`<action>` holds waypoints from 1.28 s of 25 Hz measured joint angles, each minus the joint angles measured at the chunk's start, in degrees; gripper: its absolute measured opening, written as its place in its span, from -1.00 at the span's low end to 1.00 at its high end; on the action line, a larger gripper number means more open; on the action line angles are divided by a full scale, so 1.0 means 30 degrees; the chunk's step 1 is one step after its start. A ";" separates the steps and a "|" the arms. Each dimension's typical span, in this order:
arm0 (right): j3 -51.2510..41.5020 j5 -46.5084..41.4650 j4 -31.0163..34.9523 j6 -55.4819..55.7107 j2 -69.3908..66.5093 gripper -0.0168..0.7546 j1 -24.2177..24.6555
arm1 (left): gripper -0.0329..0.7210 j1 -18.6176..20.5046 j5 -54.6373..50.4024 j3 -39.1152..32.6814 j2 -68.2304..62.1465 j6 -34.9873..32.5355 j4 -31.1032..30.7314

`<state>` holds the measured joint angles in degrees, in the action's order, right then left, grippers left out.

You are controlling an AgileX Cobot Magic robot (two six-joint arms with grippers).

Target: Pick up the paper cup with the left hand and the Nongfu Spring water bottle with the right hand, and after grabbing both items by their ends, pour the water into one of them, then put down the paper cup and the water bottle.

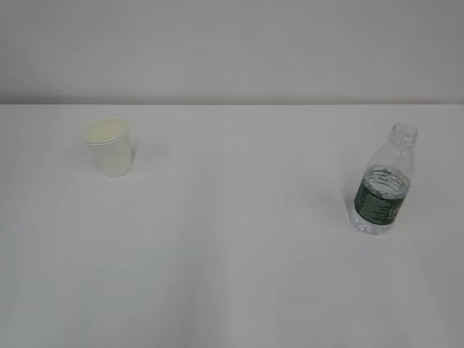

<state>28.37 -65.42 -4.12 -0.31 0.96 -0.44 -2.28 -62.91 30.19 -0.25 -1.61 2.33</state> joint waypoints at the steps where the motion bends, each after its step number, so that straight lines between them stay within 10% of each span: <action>1: 0.0000 0.0000 0.0000 0.0000 0.0000 0.53 0.0000 | 0.66 0.0000 0.0000 0.0000 0.0000 0.0000 0.0000; 32: 0.0000 0.0000 0.0000 0.0000 0.0000 0.53 0.0000 | 0.64 0.0000 0.0000 0.0000 0.0000 0.0000 0.0086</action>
<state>28.37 -65.42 -4.12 -0.31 0.96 -0.44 -2.28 -62.91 30.19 -0.25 -1.61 2.59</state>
